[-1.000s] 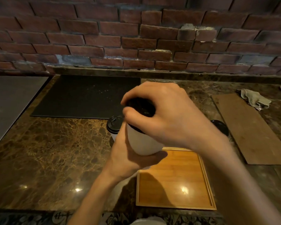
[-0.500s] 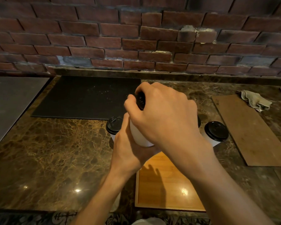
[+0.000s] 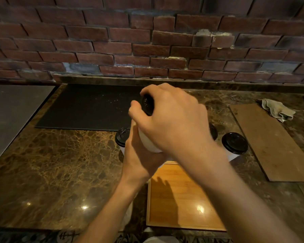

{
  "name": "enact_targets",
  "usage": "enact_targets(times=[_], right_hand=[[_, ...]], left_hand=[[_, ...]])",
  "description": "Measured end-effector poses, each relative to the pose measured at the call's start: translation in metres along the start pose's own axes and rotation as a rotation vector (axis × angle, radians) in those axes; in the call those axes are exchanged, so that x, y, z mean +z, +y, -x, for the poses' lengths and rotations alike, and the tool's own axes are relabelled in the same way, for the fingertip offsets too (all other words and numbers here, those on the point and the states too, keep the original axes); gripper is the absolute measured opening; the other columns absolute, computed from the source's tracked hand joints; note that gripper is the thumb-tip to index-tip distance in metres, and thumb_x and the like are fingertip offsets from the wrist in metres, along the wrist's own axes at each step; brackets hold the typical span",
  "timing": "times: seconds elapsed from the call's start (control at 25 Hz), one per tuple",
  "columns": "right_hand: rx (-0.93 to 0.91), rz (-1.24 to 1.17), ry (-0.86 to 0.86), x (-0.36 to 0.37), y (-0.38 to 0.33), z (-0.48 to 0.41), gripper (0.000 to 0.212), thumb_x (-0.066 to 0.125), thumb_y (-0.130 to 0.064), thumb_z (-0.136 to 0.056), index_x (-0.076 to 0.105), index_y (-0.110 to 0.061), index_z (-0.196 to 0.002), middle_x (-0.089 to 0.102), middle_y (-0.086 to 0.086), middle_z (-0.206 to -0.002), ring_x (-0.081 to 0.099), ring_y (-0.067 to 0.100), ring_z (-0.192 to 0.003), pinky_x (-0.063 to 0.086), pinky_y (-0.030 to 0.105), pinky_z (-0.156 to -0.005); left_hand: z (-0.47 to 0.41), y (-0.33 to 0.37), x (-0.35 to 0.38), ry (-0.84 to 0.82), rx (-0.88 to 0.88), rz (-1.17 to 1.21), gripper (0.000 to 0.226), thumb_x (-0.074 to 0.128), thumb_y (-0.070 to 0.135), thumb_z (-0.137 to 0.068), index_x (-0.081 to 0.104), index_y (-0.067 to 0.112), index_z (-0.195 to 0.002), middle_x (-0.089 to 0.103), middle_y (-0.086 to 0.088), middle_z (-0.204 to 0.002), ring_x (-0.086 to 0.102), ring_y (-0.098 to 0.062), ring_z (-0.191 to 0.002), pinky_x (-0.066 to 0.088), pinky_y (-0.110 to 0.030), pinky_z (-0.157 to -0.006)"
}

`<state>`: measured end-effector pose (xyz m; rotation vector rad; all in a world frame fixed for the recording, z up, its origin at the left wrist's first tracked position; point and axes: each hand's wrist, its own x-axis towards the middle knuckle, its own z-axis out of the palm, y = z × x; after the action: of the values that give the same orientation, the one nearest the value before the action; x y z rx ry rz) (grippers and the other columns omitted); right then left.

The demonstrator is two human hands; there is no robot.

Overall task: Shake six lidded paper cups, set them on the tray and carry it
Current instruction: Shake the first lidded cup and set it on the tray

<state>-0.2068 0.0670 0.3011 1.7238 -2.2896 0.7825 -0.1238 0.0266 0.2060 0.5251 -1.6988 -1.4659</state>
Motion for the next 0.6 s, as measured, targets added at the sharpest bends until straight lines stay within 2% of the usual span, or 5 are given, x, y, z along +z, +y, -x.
enact_targets(times=[0.08, 0.2, 0.28, 0.48, 0.6], right_hand=[[-0.012, 0.016, 0.042, -0.002, -0.007, -0.002, 0.038, 0.049, -0.058, -0.089, 0.066, -0.032, -0.112, 0.065, -0.011, -0.105, 0.059, 0.011, -0.097, 0.042, 0.029, -0.067], [-0.275, -0.519, -0.277, -0.034, 0.011, -0.013, 0.032, 0.066, -0.044, -0.086, 0.068, -0.027, -0.113, 0.064, -0.011, -0.111, 0.060, 0.004, -0.102, 0.050, 0.026, -0.084], [-0.298, -0.677, -0.329, -0.037, 0.021, -0.014, 0.026, 0.069, -0.035, -0.086, 0.069, -0.025, -0.110, 0.065, -0.011, -0.110, 0.060, 0.004, -0.103, 0.050, 0.022, -0.084], [0.073, -0.012, 0.081, 0.002, -0.009, -0.003, 0.032, 0.047, -0.056, -0.089, 0.066, -0.037, -0.106, 0.065, -0.014, -0.099, 0.054, 0.009, -0.087, 0.038, 0.027, -0.058], [-0.158, -0.441, -0.150, -0.026, 0.008, -0.009, 0.031, 0.059, -0.048, -0.088, 0.066, -0.032, -0.114, 0.066, -0.015, -0.110, 0.059, 0.001, -0.100, 0.050, 0.022, -0.076]], left_hand=[[-0.001, 0.002, -0.001, 0.023, -0.009, 0.006, 0.081, 0.080, 0.037, -0.057, 0.050, 0.003, -0.124, 0.068, 0.002, -0.107, 0.065, -0.011, -0.099, 0.056, -0.026, -0.073], [-0.006, 0.006, -0.027, -0.206, 0.024, 0.058, 0.068, 0.083, 0.023, -0.055, 0.057, 0.037, -0.116, 0.067, 0.014, -0.107, 0.066, -0.007, -0.098, 0.056, -0.021, -0.070], [-0.006, 0.007, -0.030, -0.247, 0.034, 0.066, 0.070, 0.084, 0.024, -0.054, 0.056, 0.035, -0.118, 0.066, 0.009, -0.110, 0.065, -0.012, -0.101, 0.056, -0.026, -0.073], [-0.003, 0.007, 0.000, 0.015, -0.033, 0.054, 0.094, 0.084, 0.038, -0.057, 0.040, 0.008, -0.135, 0.060, -0.008, -0.122, 0.059, -0.021, -0.113, 0.055, -0.045, -0.085], [-0.007, 0.010, -0.023, -0.098, 0.009, -0.024, 0.089, 0.086, 0.028, -0.056, 0.043, 0.014, -0.132, 0.062, 0.003, -0.118, 0.062, -0.013, -0.108, 0.056, -0.025, -0.077]])
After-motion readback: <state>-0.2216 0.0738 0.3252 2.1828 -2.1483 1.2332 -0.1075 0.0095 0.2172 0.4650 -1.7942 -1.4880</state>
